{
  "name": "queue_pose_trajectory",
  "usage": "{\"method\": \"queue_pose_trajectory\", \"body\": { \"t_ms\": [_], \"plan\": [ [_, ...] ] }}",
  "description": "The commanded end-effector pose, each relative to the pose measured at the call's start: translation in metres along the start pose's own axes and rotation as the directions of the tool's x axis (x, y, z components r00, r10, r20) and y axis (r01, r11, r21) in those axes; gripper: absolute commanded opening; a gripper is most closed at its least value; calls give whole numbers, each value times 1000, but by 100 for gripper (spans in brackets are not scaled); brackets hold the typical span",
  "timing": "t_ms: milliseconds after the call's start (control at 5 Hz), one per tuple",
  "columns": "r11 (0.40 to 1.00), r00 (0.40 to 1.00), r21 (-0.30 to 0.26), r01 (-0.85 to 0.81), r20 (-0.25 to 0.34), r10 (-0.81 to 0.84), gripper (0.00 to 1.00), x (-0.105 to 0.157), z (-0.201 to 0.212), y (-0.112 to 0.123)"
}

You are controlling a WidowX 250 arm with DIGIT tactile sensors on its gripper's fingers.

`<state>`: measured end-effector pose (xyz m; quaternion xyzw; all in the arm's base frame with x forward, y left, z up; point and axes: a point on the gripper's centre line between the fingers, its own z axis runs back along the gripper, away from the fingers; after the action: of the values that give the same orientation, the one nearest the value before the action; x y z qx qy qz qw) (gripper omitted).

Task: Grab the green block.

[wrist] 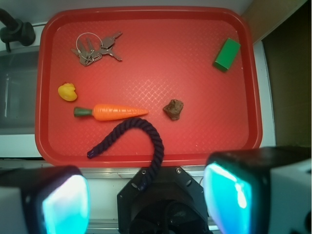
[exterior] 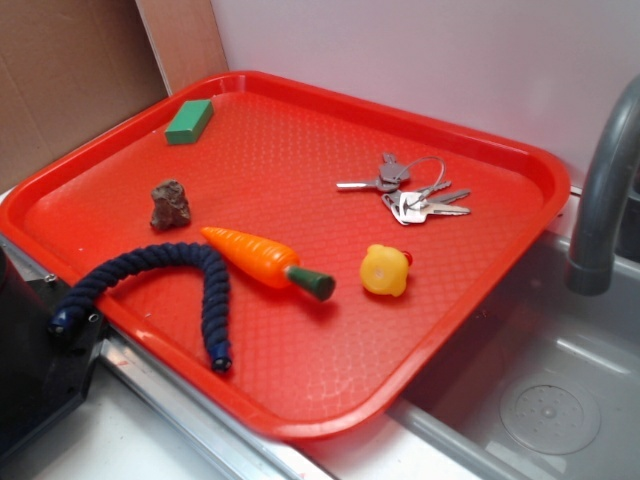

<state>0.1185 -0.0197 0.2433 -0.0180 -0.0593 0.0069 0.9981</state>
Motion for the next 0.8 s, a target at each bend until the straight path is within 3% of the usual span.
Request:
{"method": "queue_pose_trajectory", "body": {
  "t_ms": [0,200,400,600],
  "plan": [
    [1000,1000,0,0,0,0,100,0,0,0],
    [983,982,4,-182,-44,182,100,15,-41,50],
    [935,934,29,-353,71,350,100,33,-77,102],
    [908,901,25,-418,139,411,100,56,-112,127]
  ]
}}
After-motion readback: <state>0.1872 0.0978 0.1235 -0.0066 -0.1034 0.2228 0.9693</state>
